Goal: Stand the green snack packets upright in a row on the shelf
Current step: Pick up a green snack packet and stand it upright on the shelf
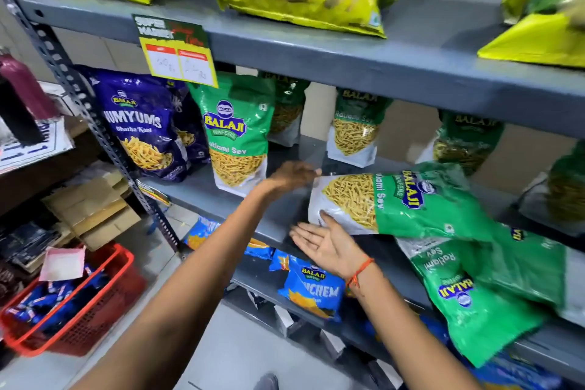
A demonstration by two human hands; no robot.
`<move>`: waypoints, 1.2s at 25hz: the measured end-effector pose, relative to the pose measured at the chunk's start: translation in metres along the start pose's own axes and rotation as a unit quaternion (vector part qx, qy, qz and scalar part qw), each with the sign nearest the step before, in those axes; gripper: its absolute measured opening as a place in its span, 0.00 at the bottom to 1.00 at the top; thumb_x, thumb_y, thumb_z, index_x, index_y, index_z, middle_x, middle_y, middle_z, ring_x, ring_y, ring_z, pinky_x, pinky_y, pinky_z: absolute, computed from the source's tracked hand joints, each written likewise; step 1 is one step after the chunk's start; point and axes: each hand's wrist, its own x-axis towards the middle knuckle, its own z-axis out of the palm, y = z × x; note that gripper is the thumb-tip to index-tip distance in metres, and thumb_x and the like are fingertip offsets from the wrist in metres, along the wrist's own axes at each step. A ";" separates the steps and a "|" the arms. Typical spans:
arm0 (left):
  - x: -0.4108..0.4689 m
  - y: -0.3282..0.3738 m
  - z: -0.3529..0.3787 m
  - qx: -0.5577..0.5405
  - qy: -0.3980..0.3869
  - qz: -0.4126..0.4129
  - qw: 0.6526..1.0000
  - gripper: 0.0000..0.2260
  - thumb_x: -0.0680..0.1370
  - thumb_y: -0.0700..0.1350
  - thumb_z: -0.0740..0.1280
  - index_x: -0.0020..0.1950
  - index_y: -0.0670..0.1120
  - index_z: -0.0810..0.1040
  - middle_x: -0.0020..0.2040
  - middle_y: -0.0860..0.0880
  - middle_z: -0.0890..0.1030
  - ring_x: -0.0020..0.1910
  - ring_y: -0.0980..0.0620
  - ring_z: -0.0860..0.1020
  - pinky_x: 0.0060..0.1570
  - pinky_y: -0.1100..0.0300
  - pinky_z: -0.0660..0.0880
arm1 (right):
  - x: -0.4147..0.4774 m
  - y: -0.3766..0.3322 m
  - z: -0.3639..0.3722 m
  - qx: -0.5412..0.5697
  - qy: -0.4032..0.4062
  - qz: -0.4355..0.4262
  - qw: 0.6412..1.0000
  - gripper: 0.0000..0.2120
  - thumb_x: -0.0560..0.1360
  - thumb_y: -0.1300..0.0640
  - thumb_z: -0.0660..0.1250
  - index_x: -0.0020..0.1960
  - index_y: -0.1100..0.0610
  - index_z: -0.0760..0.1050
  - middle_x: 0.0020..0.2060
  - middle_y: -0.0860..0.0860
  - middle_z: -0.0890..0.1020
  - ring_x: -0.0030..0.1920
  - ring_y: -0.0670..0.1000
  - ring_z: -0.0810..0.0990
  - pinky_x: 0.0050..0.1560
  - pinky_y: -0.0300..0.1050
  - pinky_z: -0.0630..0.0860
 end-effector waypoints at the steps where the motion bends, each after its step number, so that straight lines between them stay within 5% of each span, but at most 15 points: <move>1: 0.010 0.003 0.007 -0.004 -0.024 -0.004 1.000 0.08 0.73 0.54 0.67 0.45 0.51 0.75 0.49 0.47 0.75 0.39 0.58 0.74 0.36 0.65 0.69 | -0.002 -0.002 -0.008 0.006 0.008 0.001 1.000 0.30 0.77 0.47 0.59 0.67 0.72 0.64 0.65 0.66 0.72 0.60 0.60 0.76 0.48 0.46 0.81; 2: 0.018 0.007 0.015 0.007 -0.052 -0.015 0.999 0.13 0.71 0.58 0.67 0.46 0.50 0.76 0.52 0.47 0.75 0.45 0.54 0.74 0.41 0.61 0.70 | -0.005 -0.005 -0.016 0.008 0.012 0.000 1.000 0.31 0.76 0.47 0.61 0.67 0.72 0.64 0.63 0.66 0.72 0.60 0.60 0.76 0.45 0.44 0.82; 4: 0.030 0.010 0.024 0.059 -0.094 -0.040 0.993 0.23 0.72 0.61 0.65 0.57 0.45 0.76 0.58 0.47 0.75 0.56 0.49 0.73 0.50 0.57 0.70 | -0.006 -0.010 -0.022 0.004 0.034 -0.021 0.999 0.29 0.75 0.48 0.63 0.65 0.68 0.65 0.53 0.65 0.75 0.62 0.61 0.75 0.55 0.46 0.79; 6: 0.038 0.010 0.028 0.074 -0.104 -0.049 0.991 0.25 0.72 0.61 0.65 0.59 0.43 0.75 0.58 0.47 0.76 0.57 0.49 0.73 0.48 0.57 0.70 | -0.001 -0.014 -0.020 -0.009 0.063 -0.053 0.997 0.27 0.74 0.50 0.66 0.67 0.64 0.65 0.45 0.62 0.76 0.51 0.58 0.78 0.60 0.51 0.73; 9: 0.039 0.009 0.028 0.046 -0.100 -0.049 0.993 0.23 0.72 0.59 0.67 0.55 0.41 0.77 0.51 0.46 0.76 0.51 0.50 0.73 0.43 0.59 0.69 | 0.003 -0.018 -0.015 -0.035 0.090 -0.118 0.988 0.22 0.74 0.55 0.68 0.65 0.59 0.69 0.53 0.59 0.75 0.47 0.54 0.76 0.56 0.51 0.75; 12: 0.041 -0.008 0.024 -0.027 -0.080 -0.053 0.995 0.27 0.66 0.61 0.71 0.54 0.41 0.77 0.51 0.44 0.78 0.51 0.48 0.76 0.53 0.54 0.71 | 0.008 -0.025 -0.014 -0.095 0.096 -0.177 0.975 0.22 0.74 0.58 0.68 0.67 0.56 0.69 0.62 0.54 0.74 0.56 0.52 0.73 0.55 0.53 0.75; 14: 0.038 -0.016 0.020 -0.095 -0.073 -0.036 0.992 0.21 0.72 0.53 0.70 0.58 0.40 0.76 0.55 0.41 0.80 0.52 0.47 0.79 0.56 0.54 0.75 | 0.019 -0.033 -0.013 -0.124 0.104 -0.209 0.964 0.23 0.72 0.63 0.69 0.66 0.58 0.69 0.62 0.55 0.75 0.56 0.52 0.73 0.56 0.54 0.75; 18: 0.033 -0.032 0.018 -0.208 -0.058 -0.010 0.976 0.15 0.77 0.39 0.64 0.63 0.41 0.70 0.57 0.44 0.78 0.49 0.56 0.81 0.48 0.64 0.78 | 0.050 -0.061 -0.023 -0.348 0.239 -0.297 0.857 0.36 0.61 0.62 0.78 0.66 0.62 0.69 0.65 0.61 0.75 0.62 0.58 0.77 0.63 0.54 0.74; 22: 0.034 -0.056 0.012 -0.189 -0.030 -0.066 0.979 0.24 0.73 0.45 0.70 0.67 0.49 0.68 0.67 0.48 0.74 0.65 0.48 0.71 0.62 0.51 0.66 | 0.061 -0.083 -0.033 -0.402 0.197 -0.312 0.838 0.41 0.57 0.66 0.76 0.68 0.60 0.65 0.63 0.62 0.76 0.63 0.59 0.76 0.64 0.53 0.73; 27: 0.042 -0.058 0.000 -0.153 0.047 -0.004 0.987 0.30 0.68 0.34 0.74 0.66 0.39 0.66 0.63 0.46 0.74 0.60 0.48 0.72 0.48 0.65 0.76 | 0.044 -0.096 -0.021 -0.443 0.168 -0.303 0.827 0.38 0.63 0.79 0.68 0.69 0.62 0.61 0.61 0.61 0.76 0.57 0.52 0.73 0.52 0.43 0.71; 30: 0.059 -0.045 -0.006 -0.090 -0.028 0.021 0.995 0.40 0.64 0.34 0.76 0.71 0.42 0.59 0.67 0.47 0.71 0.66 0.47 0.70 0.65 0.52 0.71 | 0.044 -0.099 -0.021 -0.467 0.147 -0.307 0.816 0.39 0.63 0.80 0.68 0.69 0.66 0.58 0.58 0.58 0.74 0.58 0.52 0.71 0.44 0.33 0.71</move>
